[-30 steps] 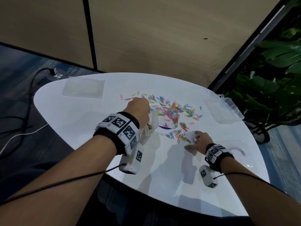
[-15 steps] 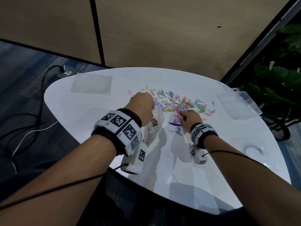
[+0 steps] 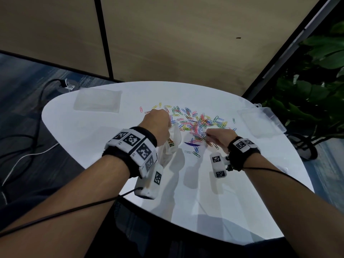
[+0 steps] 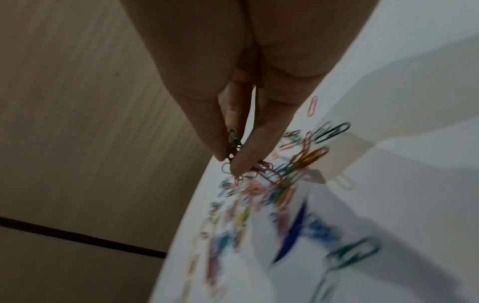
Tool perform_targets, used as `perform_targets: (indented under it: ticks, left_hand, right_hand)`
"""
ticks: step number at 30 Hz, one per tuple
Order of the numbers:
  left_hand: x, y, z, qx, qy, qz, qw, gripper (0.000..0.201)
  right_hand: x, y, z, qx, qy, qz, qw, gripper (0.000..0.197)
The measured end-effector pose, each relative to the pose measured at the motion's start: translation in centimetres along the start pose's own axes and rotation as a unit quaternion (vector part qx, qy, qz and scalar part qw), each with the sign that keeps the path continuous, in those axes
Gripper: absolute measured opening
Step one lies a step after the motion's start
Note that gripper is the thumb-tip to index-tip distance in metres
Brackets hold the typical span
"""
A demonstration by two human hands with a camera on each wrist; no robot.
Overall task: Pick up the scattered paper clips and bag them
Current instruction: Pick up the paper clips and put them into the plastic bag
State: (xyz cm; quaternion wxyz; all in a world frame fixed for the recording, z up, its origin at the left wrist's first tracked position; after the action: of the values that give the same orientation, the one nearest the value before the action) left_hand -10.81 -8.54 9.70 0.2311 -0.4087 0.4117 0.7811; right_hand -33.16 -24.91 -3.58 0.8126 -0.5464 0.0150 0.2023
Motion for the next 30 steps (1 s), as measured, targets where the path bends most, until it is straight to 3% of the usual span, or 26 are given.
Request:
perform_targets:
  ticks: [1, 3, 8, 11, 17, 18, 20, 22, 23, 24, 27, 29, 30]
  left_hand:
    - [0.1, 0.1, 0.0, -0.001, -0.001, 0.003, 1.0, 0.03]
    - [0.1, 0.3, 0.0, -0.001, -0.001, 0.008, 1.0, 0.03]
    - [0.3, 0.5, 0.2, -0.01, 0.0, 0.018, 1.0, 0.026]
    - [0.1, 0.6, 0.3, -0.012, 0.009, 0.021, 1.0, 0.024]
    - [-0.3, -0.4, -0.1, -0.024, 0.019, 0.032, 0.999, 0.024]
    - [-0.3, -0.5, -0.1, -0.023, 0.019, 0.038, 0.999, 0.024]
    - [-0.4, -0.5, -0.1, -0.018, 0.021, 0.042, 0.999, 0.026]
    - [-0.5, -0.5, -0.2, -0.014, 0.025, 0.04, 0.999, 0.028]
    - [-0.6, -0.5, -0.1, -0.013, 0.024, 0.041, 0.999, 0.028]
    - [-0.7, -0.6, -0.2, -0.013, 0.023, 0.043, 0.999, 0.027]
    - [-1.0, -1.4, -0.3, -0.025, 0.024, 0.054, 0.998, 0.027]
    - [-1.1, -1.9, -0.3, -0.032, 0.018, 0.059, 0.998, 0.031]
    - [-1.0, -2.1, -0.3, -0.032, 0.016, 0.059, 0.998, 0.032]
  right_hand:
    - [0.9, -0.6, 0.8, 0.005, -0.014, -0.104, 0.994, 0.024]
    - [3.4, -2.7, 2.8, 0.003, -0.069, -0.211, 0.975, 0.023]
    - [9.4, -6.4, 8.3, -0.014, -0.192, -0.265, 0.945, 0.017]
    - [12.1, -6.6, 10.2, -0.037, -0.224, -0.214, 0.95, 0.012]
    - [12.8, -6.9, 9.4, -0.174, -0.162, -0.018, 0.971, 0.01]
    - [12.7, -7.5, 9.4, -0.223, -0.151, 0.061, 0.961, 0.01]
    - [13.8, -9.0, 10.3, -0.312, -0.165, 0.254, 0.9, 0.015]
    - [15.4, -9.5, 11.5, -0.346, -0.224, 0.382, 0.827, 0.028]
    - [15.5, -9.9, 11.8, -0.346, -0.238, 0.397, 0.816, 0.033]
    - [15.2, -10.5, 11.8, -0.343, -0.238, 0.379, 0.826, 0.035]
    - [12.1, -11.9, 10.1, -0.313, -0.189, 0.192, 0.911, 0.037]
    - [9.7, -11.5, 8.4, -0.329, -0.135, 0.216, 0.909, 0.036]
    - [9.3, -10.4, 7.9, -0.345, -0.135, 0.312, 0.875, 0.034]
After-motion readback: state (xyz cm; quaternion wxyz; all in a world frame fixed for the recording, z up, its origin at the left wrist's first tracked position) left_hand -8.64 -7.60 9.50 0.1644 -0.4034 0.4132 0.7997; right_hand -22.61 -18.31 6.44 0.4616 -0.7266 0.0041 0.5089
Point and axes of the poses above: each hand's wrist, its own z-axis away from the middle knuckle, its own x-axis out of the palm, y = z × x, the point moved 10 cm from there along -z, towards the middle knuckle, and after that the axes turned 10 degrees about -x, right-handed, at the moved point
